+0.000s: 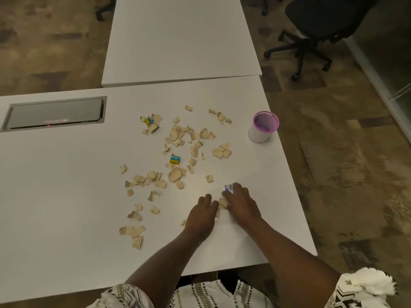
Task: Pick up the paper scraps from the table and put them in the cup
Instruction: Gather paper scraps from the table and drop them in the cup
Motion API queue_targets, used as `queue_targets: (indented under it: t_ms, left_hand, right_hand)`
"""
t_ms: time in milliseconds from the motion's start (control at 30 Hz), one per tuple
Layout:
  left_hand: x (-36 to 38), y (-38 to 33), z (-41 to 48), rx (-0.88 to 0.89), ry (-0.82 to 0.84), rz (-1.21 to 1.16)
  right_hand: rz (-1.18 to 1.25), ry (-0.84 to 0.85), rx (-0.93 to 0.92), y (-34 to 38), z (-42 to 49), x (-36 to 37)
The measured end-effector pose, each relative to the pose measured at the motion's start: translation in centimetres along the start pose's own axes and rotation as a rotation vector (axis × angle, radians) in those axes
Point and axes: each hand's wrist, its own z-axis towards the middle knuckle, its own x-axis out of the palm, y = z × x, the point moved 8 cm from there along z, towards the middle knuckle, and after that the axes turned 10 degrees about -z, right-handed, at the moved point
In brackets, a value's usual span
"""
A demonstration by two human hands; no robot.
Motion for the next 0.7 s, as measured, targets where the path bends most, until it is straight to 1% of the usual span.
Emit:
queue_targets:
  t_ms: [67, 100, 200, 300, 367, 433, 533, 600, 700]
  left_hand:
    - [-0.1, 0.2, 0.4, -0.02, -0.009, -0.019]
    - [-0.2, 0.3, 0.7, -0.037, -0.013, -0.027]
    - [-0.9, 0.4, 1.1, -0.057, -0.055, -0.051]
    - [-1.6, -0.7, 1.4, 0.063, -0.08, -0.073]
    - [-1.5, -1.4, 1.6, 0.149, -0.055, -0.065]
    - [-1.1, -1.4, 1.7, 0.175, -0.008, -0.048]
    - [-0.2, -1.2, 2.0, 0.21, 0.066, 0.026]
    - [-0.1, -1.4, 2.2, 0.262, 0.076, 0.074]
    - [-0.3, -1.8, 2.3, 0.303, 0.063, 0.083]
  right_hand:
    - [-0.047, -0.057, -0.021, 0.1, 0.4, -0.9]
    - [-0.032, -0.077, -0.028, 0.1, 0.7, -1.0]
    - [0.001, -0.084, -0.038, -0.2, 1.1, -1.4]
    - [-0.049, -0.079, -0.061, -0.3, 1.4, -1.5]
    - [-0.045, -0.091, -0.059, -0.6, 1.4, -1.5]
    - [0.042, -0.074, -0.034, -1.4, 1.5, -1.3]
    - [0.117, -0.131, -0.031, -2.2, 1.6, -2.0]
    - [0.161, -0.15, 0.0, -2.8, 1.8, -2.6]
    - [0.29, -0.134, 0.07, -3.7, 2.1, -3.1]
